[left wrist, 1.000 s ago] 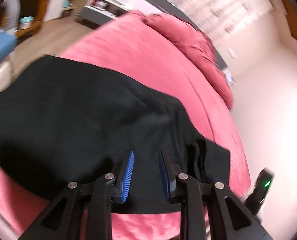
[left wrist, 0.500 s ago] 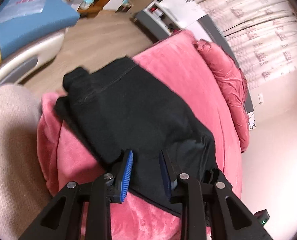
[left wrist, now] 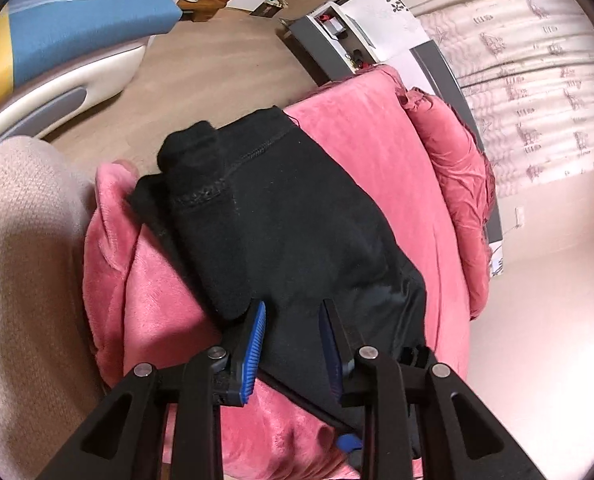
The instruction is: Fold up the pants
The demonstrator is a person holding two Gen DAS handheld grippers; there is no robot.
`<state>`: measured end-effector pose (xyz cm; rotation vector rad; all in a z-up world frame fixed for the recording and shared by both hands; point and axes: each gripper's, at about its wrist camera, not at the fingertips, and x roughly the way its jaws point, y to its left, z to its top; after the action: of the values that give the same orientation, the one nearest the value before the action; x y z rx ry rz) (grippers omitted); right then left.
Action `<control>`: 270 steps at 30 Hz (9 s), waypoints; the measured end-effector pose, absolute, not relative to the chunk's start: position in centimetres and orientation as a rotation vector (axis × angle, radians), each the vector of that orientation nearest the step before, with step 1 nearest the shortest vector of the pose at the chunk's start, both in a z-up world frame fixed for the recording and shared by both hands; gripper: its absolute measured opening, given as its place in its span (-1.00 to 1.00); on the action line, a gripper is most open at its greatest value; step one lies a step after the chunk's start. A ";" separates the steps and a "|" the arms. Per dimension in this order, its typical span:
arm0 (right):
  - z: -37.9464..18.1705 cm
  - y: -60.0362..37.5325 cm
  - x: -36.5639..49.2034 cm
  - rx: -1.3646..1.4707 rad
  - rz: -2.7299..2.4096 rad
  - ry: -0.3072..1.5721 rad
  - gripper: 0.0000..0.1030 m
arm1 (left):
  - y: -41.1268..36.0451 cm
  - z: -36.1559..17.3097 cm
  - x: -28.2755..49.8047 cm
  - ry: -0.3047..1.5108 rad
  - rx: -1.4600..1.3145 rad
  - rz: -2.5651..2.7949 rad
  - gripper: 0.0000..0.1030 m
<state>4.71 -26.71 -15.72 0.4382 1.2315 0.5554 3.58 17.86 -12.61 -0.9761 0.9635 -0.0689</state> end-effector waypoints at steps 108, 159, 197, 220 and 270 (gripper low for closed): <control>-11.5 -52.8 -1.7 0.758 -0.020 0.762 -0.30 | -17.1 -0.8 8.9 0.774 -0.321 -1.034 -0.73; -10.3 -52.0 3.3 0.699 -0.063 0.974 -0.68 | -18.8 -8.1 10.6 0.913 -0.172 -0.715 -0.43; -3.1 -46.8 9.3 0.126 -0.085 0.757 -0.32 | -30.9 -5.1 18.8 0.884 -0.067 -0.721 -0.43; -8.9 -50.5 11.3 0.195 -0.221 0.827 -0.70 | -33.4 -8.4 20.6 0.930 0.135 -0.578 -0.42; -11.5 -58.1 5.2 0.529 0.060 1.044 0.51 | -17.4 -12.8 19.4 1.246 -0.379 -0.755 0.41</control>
<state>5.21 -58.15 -11.54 0.5292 1.0445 0.0596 19.37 -17.35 -12.78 -0.3793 1.2465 -0.7549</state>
